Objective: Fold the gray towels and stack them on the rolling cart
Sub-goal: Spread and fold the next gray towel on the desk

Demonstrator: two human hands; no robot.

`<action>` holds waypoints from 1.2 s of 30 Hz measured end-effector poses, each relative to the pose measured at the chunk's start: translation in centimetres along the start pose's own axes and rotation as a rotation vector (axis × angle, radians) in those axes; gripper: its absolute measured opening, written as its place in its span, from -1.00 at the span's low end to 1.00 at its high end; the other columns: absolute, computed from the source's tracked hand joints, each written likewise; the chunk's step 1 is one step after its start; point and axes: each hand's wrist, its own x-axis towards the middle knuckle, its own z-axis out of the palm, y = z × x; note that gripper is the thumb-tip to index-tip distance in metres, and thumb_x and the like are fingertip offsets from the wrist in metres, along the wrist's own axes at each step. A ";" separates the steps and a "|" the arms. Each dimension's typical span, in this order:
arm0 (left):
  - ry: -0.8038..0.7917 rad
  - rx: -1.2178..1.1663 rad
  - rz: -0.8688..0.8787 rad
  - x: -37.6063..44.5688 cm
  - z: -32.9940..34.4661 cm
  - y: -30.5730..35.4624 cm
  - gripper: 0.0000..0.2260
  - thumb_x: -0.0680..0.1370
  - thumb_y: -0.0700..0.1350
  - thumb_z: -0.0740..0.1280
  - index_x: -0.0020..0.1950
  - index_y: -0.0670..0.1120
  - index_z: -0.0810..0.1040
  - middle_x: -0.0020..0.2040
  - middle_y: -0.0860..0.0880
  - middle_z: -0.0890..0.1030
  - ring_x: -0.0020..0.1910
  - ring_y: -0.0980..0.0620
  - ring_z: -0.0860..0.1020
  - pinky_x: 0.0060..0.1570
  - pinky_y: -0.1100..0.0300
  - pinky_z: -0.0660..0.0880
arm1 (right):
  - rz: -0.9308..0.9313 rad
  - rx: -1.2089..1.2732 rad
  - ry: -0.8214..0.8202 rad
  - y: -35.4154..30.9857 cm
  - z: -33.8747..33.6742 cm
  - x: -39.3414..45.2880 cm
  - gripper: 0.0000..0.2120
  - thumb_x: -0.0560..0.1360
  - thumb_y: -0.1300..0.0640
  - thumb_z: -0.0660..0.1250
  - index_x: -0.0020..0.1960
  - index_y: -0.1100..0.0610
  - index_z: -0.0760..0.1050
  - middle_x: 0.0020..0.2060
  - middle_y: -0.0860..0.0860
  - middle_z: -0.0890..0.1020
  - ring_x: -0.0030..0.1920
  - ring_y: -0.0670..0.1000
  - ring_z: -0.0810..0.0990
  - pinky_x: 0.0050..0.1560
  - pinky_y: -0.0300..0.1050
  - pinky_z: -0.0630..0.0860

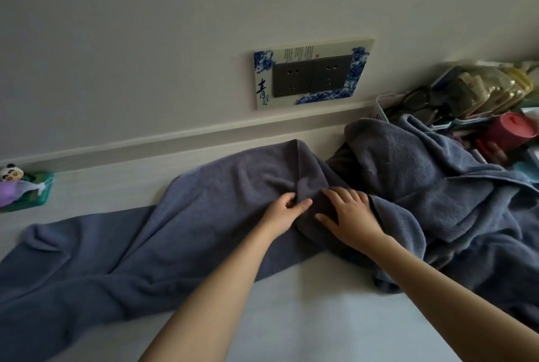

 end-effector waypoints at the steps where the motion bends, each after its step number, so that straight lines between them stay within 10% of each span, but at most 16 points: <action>1: -0.009 0.032 -0.017 0.2 0.4 0.1 -0.47 0.45 0.13 0.39 0.32 -0.12 0.44 0.23 -0.04 0.55 0.19 0.03 0.49 0.25 0.12 0.42 | -0.011 -0.009 -0.002 0.6 -0.3 -0.5 -0.28 0.42 -0.38 -0.02 0.38 0.06 0.36 0.30 0.03 0.48 0.29 0.12 0.43 0.31 0.02 0.25; 8: 0.136 -0.452 -0.063 0.5 -0.6 1.8 -0.55 0.54 0.03 0.32 0.36 -0.13 0.38 0.22 -0.12 0.54 0.17 -0.07 0.54 0.22 -0.01 0.48 | -0.134 -0.106 -0.164 3.3 -0.8 -5.5 0.02 0.18 -0.57 -0.01 0.53 -0.12 -0.07 0.52 -0.08 0.02 0.52 0.01 -0.04 0.42 -0.10 -0.25; 13: 0.190 -0.636 -0.006 -0.1 -3.2 5.0 -0.65 0.57 -0.02 0.28 0.30 -0.14 0.39 0.10 -0.13 0.57 -0.05 -0.04 0.58 -0.06 0.06 0.56 | -0.083 0.053 0.152 2.3 -1.0 -7.0 -0.35 0.27 -0.16 0.33 0.30 0.09 0.41 0.11 0.10 0.59 0.13 0.19 0.55 0.20 0.06 0.44; 16: 0.247 -0.768 0.004 -1.0 -5.1 7.0 -0.65 0.59 -0.04 0.24 0.32 -0.18 0.37 0.10 -0.18 0.55 -0.13 -0.02 0.57 -0.27 0.15 0.54 | 0.005 0.188 0.454 1.0 -2.0 -7.9 -0.75 0.40 0.03 0.28 -0.07 0.19 0.55 -0.16 0.09 0.61 -0.10 0.18 0.58 0.00 -0.01 0.47; 21: 0.303 -0.809 0.134 -2.3 -8.5 9.3 -0.59 0.57 0.02 0.28 0.33 -0.17 0.37 0.21 -0.20 0.54 0.01 -0.11 0.58 -0.15 0.04 0.58 | 0.204 0.240 0.477 -1.3 -4.0 -9.8 -0.68 0.41 -0.05 0.21 -0.14 0.20 0.53 -0.14 0.09 0.64 -0.08 0.17 0.57 0.03 -0.05 0.43; 25: 0.305 -0.646 0.215 -3.8 -10.1 11.3 -0.62 0.52 0.12 0.29 0.23 -0.08 0.44 0.19 -0.16 0.56 0.09 -0.15 0.58 0.12 -0.11 0.53 | 0.345 0.548 0.514 -4.5 -7.4 -12.7 -0.88 0.53 0.08 0.29 -0.17 0.04 0.41 -0.39 -0.10 0.51 -0.34 -0.16 0.48 -0.31 -0.29 0.30; 32: 0.185 -0.750 0.346 -5.8 -7.5 17.8 -0.65 0.51 0.05 0.34 0.19 -0.13 0.48 0.16 -0.18 0.58 0.08 -0.14 0.59 0.12 -0.07 0.53 | 0.279 1.428 0.443 -7.8 -14.1 -17.2 -0.88 0.50 0.17 0.29 -0.05 0.18 0.57 -0.20 0.02 0.62 -0.15 -0.09 0.57 -0.06 -0.18 0.53; 36: 0.138 -0.683 0.491 -6.0 -4.1 22.2 -0.67 0.46 0.07 0.37 0.12 -0.10 0.53 0.13 -0.16 0.60 0.10 -0.12 0.59 0.15 -0.08 0.52 | 0.244 1.804 0.578 -6.1 -17.3 -19.2 -0.88 0.27 0.13 0.40 -0.39 0.15 0.65 -0.48 -0.02 0.60 -0.45 -0.15 0.58 -0.41 -0.35 0.50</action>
